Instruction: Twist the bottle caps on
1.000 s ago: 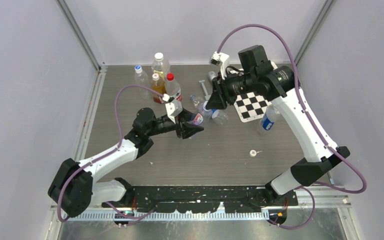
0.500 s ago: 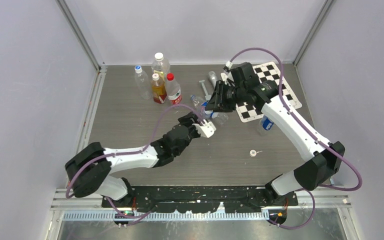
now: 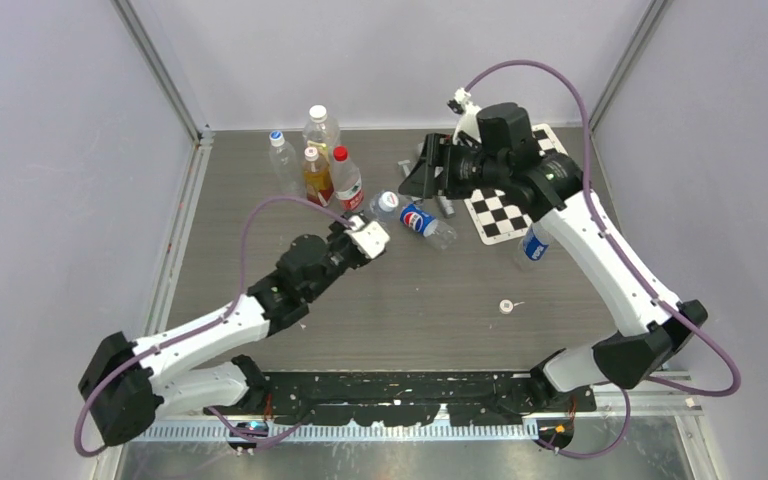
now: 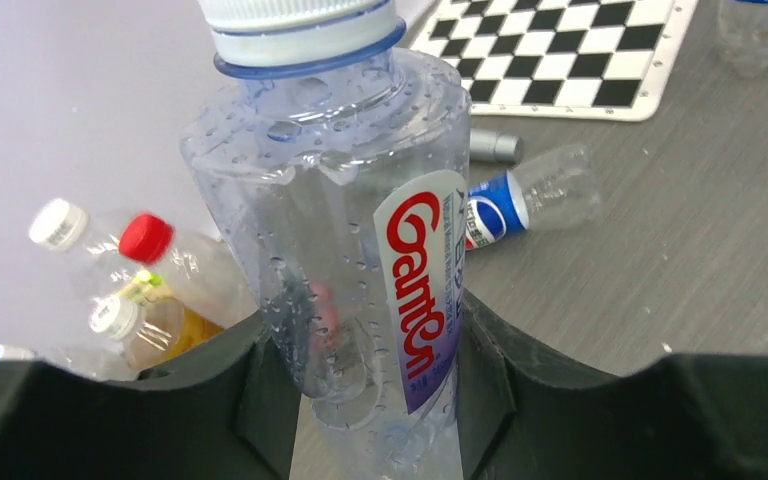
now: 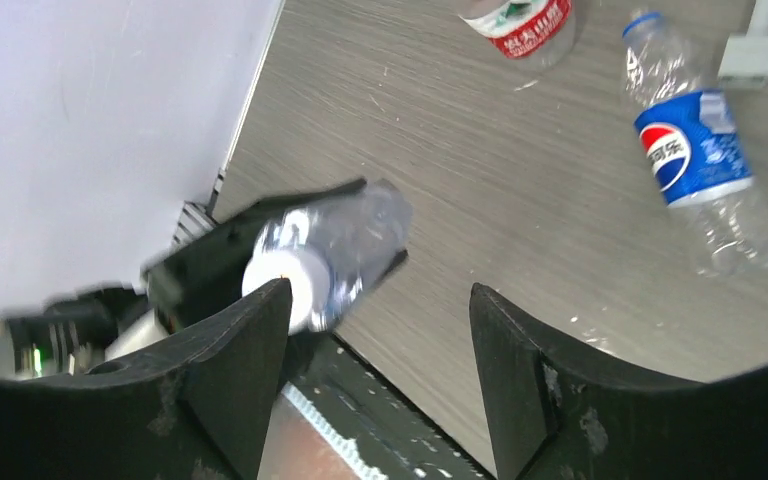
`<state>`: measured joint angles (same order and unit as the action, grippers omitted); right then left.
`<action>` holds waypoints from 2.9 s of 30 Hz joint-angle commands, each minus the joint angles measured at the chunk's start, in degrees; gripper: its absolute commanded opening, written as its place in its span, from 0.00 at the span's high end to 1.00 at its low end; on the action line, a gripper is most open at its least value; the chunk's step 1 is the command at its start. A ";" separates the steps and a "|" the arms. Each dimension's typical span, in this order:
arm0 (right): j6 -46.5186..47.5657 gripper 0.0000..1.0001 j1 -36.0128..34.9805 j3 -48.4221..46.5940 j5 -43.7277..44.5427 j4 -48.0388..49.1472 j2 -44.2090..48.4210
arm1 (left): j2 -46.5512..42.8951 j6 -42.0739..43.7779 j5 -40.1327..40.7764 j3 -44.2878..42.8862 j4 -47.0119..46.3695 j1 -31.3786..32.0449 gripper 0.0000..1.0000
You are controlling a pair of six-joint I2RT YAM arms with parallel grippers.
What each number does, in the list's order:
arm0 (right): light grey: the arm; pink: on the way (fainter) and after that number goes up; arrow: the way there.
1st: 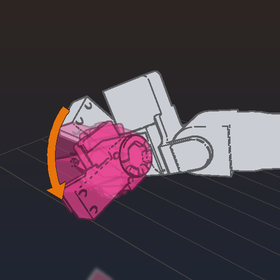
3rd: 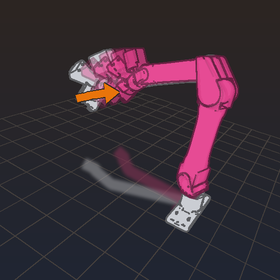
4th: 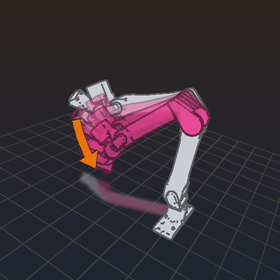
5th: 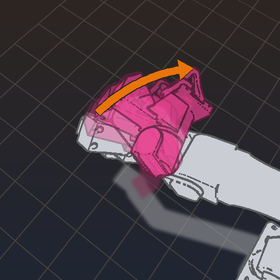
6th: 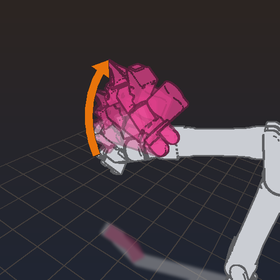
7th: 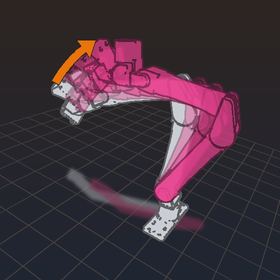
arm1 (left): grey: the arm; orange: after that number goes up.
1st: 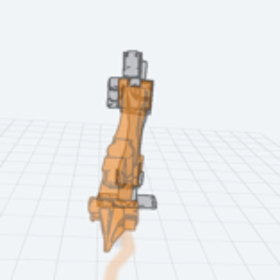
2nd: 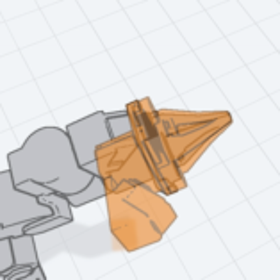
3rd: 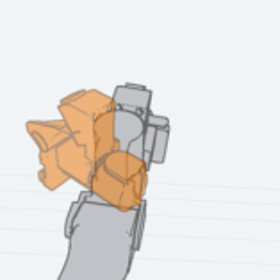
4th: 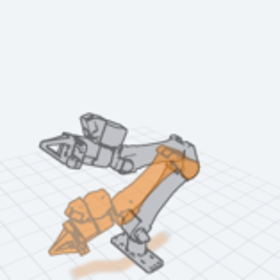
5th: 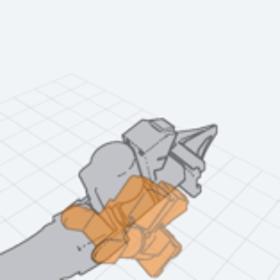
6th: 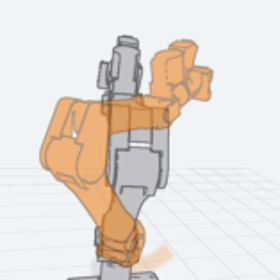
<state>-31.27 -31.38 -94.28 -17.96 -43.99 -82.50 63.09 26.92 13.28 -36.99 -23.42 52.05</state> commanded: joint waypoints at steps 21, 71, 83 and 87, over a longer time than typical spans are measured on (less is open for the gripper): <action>55.66 0.34 -1.12 0.42 -27.81 -8.99 9.21 | 2.41 -6.13 -67.63 -17.49 37.47 -17.42 1.00; 4.68 0.99 -5.63 -2.43 5.14 -11.21 -4.67 | -1.27 -7.94 -6.78 -0.23 -3.26 0.76 1.00; -4.73 0.54 -5.63 1.14 11.32 -6.89 1.11 | 2.96 -13.07 6.23 3.43 -12.80 4.75 1.00; -3.67 0.30 -5.62 2.25 11.52 -3.31 4.52 | 2.74 -17.35 5.49 4.46 -12.24 4.67 1.00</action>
<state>-34.81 -37.06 -93.06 -9.19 -50.70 -83.44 67.13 15.81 15.57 -33.01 -27.31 56.99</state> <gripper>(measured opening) 0.655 0.504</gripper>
